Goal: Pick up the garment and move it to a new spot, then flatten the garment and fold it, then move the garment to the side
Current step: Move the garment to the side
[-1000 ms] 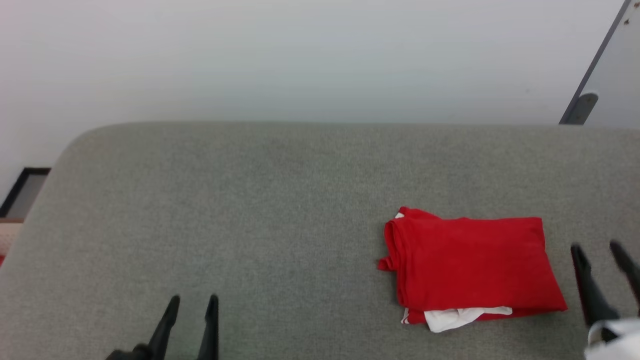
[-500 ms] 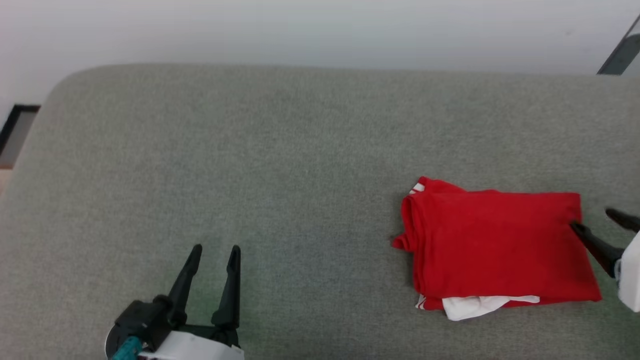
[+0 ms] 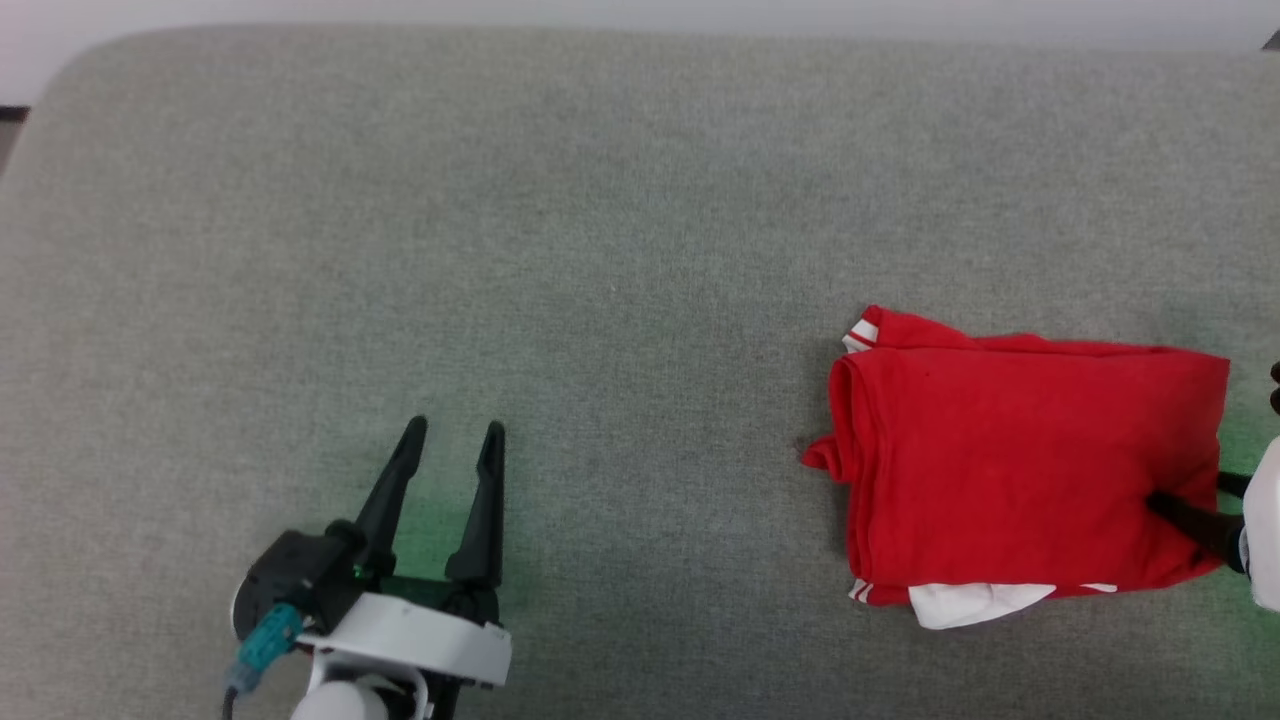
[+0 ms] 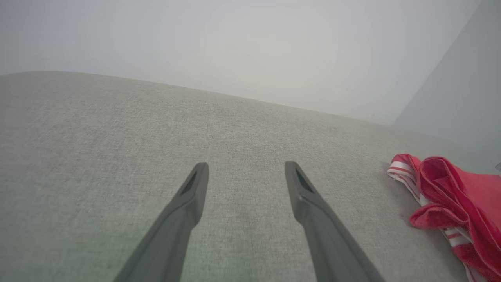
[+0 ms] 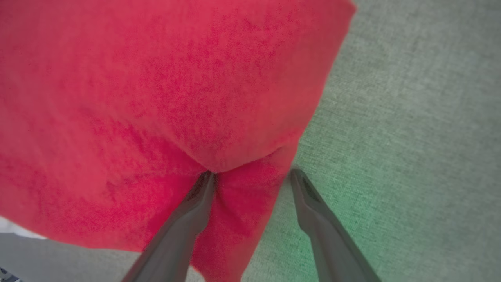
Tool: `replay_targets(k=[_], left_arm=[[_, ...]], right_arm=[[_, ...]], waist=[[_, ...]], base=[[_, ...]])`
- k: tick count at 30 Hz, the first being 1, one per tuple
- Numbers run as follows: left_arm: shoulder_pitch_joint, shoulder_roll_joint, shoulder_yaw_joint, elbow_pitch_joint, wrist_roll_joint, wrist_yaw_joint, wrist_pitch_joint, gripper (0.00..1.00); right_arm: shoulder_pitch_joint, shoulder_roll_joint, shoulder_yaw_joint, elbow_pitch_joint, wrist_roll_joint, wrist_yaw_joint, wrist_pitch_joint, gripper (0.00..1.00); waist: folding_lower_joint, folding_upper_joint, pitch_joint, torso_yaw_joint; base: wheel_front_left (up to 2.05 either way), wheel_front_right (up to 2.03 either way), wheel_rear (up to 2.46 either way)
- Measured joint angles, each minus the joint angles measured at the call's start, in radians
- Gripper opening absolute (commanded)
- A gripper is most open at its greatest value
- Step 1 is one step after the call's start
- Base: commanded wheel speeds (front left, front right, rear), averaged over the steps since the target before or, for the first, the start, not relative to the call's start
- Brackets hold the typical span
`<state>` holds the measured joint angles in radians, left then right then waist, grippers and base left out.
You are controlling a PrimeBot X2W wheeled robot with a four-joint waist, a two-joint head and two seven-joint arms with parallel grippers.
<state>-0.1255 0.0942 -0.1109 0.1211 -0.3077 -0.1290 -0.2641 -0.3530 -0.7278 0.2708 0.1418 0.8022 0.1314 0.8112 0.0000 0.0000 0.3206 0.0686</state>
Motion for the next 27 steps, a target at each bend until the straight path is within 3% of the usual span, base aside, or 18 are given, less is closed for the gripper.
replay_targets(k=[2,3,4,5,6,14,27], left_arm=[[-0.021,0.001,-0.009,0.005,0.000,0.000,0.000,1.00],[-0.030,0.003,-0.012,0.007,0.000,0.000,0.000,1.00],[-0.037,0.005,-0.015,0.010,0.000,0.000,0.000,1.00],[-0.043,0.007,-0.018,0.011,0.000,0.000,0.000,1.00],[-0.047,0.011,-0.021,0.012,0.000,0.000,0.000,1.00],[-0.084,0.043,-0.051,-0.009,0.016,0.000,0.000,1.00],[-0.288,0.152,-0.197,-0.054,0.030,-0.002,0.000,1.00]], right_arm=[[-0.010,0.004,0.002,0.002,-0.008,0.000,-0.003,1.00],[-0.013,0.010,0.002,0.003,-0.009,0.000,-0.011,0.83],[-0.017,0.012,0.002,0.004,-0.009,0.000,-0.018,0.49],[-0.021,0.014,0.003,0.004,-0.009,0.000,-0.029,0.37],[-0.026,0.020,0.003,0.007,-0.009,0.000,-0.040,0.00],[-0.030,0.059,-0.007,0.030,0.016,0.001,-0.159,0.00],[-0.029,-0.005,-0.161,0.135,0.047,0.000,-0.348,0.00]], waist=[[0.0000,0.0000,0.017,0.000],[0.0000,0.0000,0.025,-0.001],[0.0000,0.0000,0.031,-0.002],[0.0000,0.0000,0.035,-0.003],[0.0000,0.0000,0.038,-0.006],[0.0000,0.0000,0.033,-0.053],[0.0000,0.0000,0.068,-0.201]], base=[[0.00,0.00,0.00],[0.00,0.00,0.00],[0.00,0.00,0.00],[0.00,0.00,0.00],[0.00,0.00,0.00],[0.00,0.00,0.00],[0.00,0.00,0.00]])
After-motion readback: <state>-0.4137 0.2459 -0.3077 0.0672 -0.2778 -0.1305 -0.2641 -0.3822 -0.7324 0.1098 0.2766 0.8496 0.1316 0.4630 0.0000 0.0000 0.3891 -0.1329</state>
